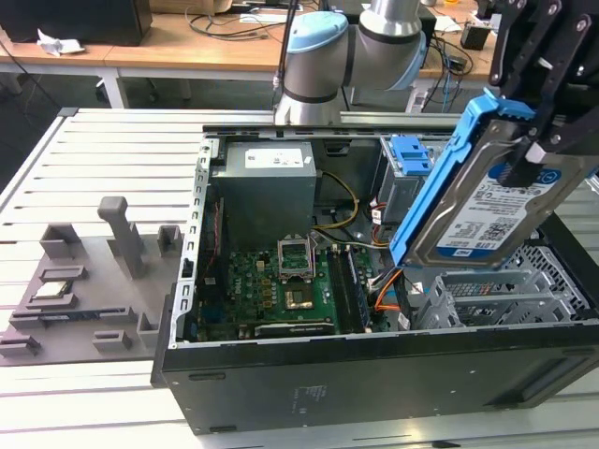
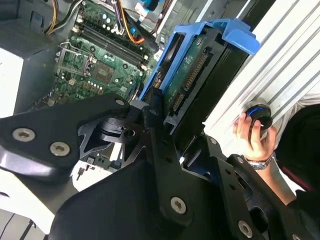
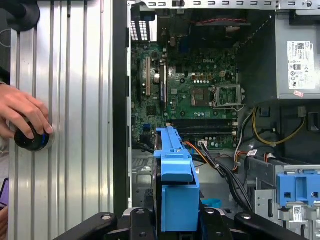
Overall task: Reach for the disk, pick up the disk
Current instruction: 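Pick up the disk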
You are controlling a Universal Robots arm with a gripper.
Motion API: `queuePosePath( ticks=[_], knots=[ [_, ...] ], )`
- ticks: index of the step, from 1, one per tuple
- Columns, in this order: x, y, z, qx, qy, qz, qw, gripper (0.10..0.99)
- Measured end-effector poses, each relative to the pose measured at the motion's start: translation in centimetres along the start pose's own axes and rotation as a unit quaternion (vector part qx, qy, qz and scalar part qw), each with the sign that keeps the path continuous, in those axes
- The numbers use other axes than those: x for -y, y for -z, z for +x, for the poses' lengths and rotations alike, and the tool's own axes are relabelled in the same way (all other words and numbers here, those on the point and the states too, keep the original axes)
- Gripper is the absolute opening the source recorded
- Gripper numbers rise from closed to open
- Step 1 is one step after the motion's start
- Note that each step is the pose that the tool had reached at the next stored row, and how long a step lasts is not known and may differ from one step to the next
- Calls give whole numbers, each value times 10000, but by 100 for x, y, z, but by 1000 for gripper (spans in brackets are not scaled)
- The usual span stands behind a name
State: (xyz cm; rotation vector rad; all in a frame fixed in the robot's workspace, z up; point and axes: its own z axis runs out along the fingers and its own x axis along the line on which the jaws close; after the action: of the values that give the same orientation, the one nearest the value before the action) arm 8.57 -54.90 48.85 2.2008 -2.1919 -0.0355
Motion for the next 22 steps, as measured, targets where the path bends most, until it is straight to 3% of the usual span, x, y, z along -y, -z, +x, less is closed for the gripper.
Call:
queuePosePath(
  ticks=[5, 9, 22],
  knots=[
    [153, 5, 1, 1, 0, 0, 10000, 365],
    [319, 7, 1, 1, 0, 0, 10000, 365],
    [421, -67, 1, -9, -1, 0, 10000, 365]
  ],
)
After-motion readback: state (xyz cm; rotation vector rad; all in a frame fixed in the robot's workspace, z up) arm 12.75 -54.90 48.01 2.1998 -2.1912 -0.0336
